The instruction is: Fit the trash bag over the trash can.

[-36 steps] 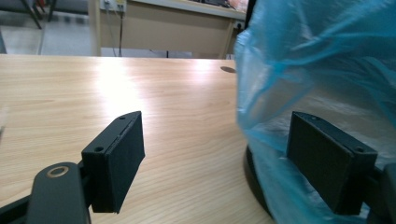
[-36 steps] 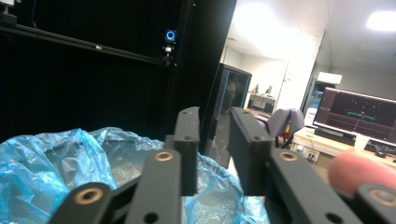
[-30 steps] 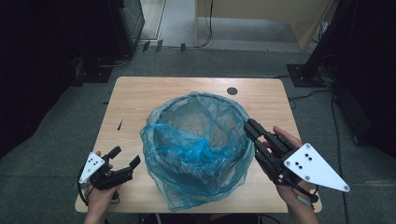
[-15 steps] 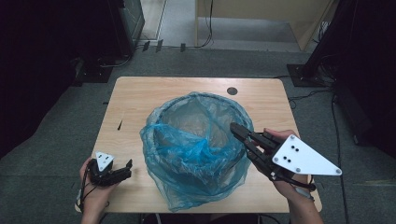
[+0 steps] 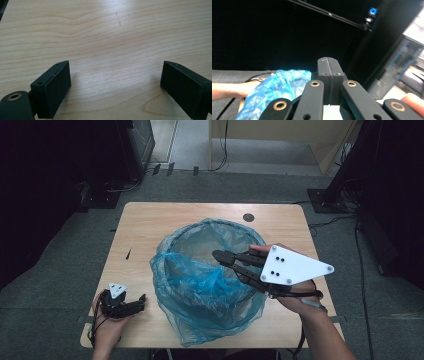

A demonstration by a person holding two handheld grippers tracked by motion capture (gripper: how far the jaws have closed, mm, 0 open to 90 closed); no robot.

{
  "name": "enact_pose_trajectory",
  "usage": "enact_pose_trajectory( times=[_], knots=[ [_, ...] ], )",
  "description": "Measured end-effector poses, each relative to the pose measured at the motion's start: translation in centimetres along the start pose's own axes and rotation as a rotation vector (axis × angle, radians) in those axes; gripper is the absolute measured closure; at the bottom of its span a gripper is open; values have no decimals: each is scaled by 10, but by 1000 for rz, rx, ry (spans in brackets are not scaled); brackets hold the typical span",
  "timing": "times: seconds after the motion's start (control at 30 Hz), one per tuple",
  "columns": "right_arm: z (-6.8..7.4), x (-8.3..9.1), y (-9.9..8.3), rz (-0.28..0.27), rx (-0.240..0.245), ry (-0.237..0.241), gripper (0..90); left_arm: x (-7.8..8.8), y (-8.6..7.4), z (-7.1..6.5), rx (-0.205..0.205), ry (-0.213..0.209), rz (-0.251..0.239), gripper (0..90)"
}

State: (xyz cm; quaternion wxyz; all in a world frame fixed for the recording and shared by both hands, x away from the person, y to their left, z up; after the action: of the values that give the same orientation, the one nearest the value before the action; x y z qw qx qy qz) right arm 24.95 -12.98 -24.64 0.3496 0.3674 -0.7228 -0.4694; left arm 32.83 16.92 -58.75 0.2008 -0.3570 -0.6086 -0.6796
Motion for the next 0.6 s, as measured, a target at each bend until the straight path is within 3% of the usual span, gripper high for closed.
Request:
enact_pose_trajectory(
  times=[0.2, 0.37, 0.6],
  knots=[
    [-3, -12, 14, -21, 35, 74, 900, -2, 2, 0, 10, 6, -10, 99],
    [-4, -22, 14, -4, 81, 128, 900, -3, 3, -1, 24, 20, -9, 99],
    [3, -32, -3, 41, 236, 333, 900, -3, 3, -1, 26, 20, -9, 99]
  ],
)
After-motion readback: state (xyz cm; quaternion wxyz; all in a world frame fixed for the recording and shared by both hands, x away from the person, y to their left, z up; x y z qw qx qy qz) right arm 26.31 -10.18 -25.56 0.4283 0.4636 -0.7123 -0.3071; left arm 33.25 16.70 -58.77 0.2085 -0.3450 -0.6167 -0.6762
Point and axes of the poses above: each handheld gripper's, and its own axes: x roughly backward along the jaws, y roughly out of its top, z roughly to its left, the point moved 10 cm from there along -x, roughly forward along the jaws, and after that the axes turned 3 degrees about z, right-handed, at the moved point
